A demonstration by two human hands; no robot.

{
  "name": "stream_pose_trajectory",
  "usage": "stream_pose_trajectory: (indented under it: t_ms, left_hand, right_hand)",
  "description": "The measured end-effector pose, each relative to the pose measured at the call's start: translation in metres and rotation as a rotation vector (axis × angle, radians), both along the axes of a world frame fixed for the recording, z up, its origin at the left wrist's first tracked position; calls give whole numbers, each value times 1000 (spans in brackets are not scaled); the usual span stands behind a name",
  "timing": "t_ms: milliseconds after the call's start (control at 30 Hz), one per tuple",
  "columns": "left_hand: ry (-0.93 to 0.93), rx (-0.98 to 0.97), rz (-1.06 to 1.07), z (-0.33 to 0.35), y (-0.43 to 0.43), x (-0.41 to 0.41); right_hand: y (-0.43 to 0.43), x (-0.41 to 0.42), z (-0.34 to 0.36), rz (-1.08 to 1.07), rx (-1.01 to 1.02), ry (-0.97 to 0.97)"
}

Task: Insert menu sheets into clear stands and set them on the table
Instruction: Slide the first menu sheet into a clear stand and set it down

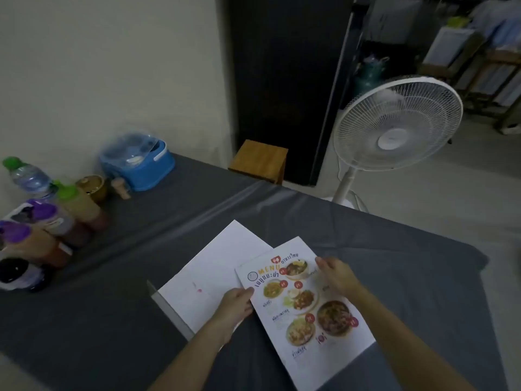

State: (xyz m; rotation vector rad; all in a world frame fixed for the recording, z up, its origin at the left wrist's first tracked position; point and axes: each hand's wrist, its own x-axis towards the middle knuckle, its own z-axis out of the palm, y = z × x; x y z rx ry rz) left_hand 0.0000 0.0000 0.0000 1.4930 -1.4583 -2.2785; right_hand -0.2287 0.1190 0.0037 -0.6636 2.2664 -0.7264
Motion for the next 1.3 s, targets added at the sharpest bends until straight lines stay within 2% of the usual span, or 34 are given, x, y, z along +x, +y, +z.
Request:
stream_pose_trajectory:
  t_ms: [133, 300, 667, 1000, 1300]
  left_hand:
    - [8, 111, 141, -10, 0, -6]
    - [-12, 183, 163, -16, 8, -9]
    - [-50, 172, 163, -15, 11, -12]
    - [-12, 79, 116, 11, 7, -19]
    - [57, -159, -64, 66, -9, -52]
  right_hand:
    - [0, -5, 2, 5, 14, 1]
    - [0, -11, -2, -9, 48, -30]
    - [-1, -19, -11, 10, 173, 79]
    - [12, -21, 8, -28, 127, 82]
    - [50, -20, 53, -263, -126, 102]
